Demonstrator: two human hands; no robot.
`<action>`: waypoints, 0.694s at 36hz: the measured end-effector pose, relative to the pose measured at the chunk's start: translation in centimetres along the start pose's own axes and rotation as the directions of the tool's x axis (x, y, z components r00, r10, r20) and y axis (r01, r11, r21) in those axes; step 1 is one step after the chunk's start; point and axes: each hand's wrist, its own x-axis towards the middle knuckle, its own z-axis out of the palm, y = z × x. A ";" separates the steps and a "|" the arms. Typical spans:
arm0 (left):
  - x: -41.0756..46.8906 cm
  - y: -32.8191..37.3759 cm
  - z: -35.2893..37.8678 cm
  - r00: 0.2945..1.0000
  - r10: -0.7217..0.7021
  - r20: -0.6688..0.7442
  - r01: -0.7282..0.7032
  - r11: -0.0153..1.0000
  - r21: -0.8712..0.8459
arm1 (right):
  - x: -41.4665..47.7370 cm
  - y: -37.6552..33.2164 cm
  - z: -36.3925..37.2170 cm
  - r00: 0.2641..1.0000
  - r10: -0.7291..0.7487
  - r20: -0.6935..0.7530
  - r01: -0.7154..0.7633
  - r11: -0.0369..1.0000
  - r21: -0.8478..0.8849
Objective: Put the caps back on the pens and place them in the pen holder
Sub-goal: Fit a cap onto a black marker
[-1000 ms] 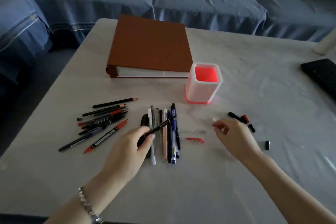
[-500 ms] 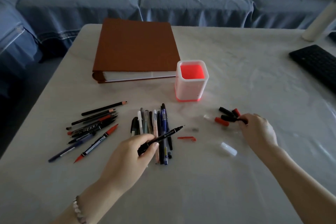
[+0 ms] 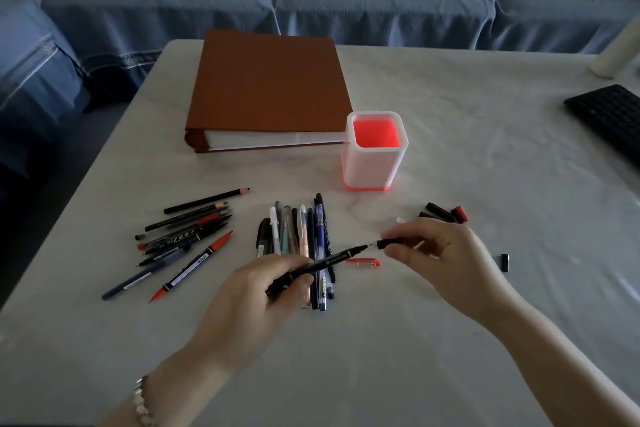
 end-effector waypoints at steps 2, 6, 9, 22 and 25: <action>-0.1 -0.1 -0.1 1.000 0.015 -0.004 -0.015 1.000 0.003 | 0.0 -0.1 0.1 1.000 -0.004 0.003 0.004 1.000 0.001; -0.2 0.0 -0.1 0.998 0.069 0.014 -0.069 0.997 0.043 | -0.3 -0.3 0.4 0.999 -0.031 0.041 0.031 0.999 0.007; -0.2 0.2 -0.2 0.992 0.121 0.038 -0.124 0.986 0.110 | -0.5 -0.3 0.9 0.996 -0.079 0.051 0.079 0.997 0.013; -0.3 1.0 -0.7 0.974 0.216 0.063 -0.224 0.956 0.189 | -1.6 0.1 1.8 0.943 -0.333 0.022 0.334 0.941 -0.053; -0.3 1.2 -0.5 0.987 0.147 0.065 -0.154 0.981 0.118 | -1.6 0.1 1.7 0.932 -0.362 0.023 0.362 0.931 -0.039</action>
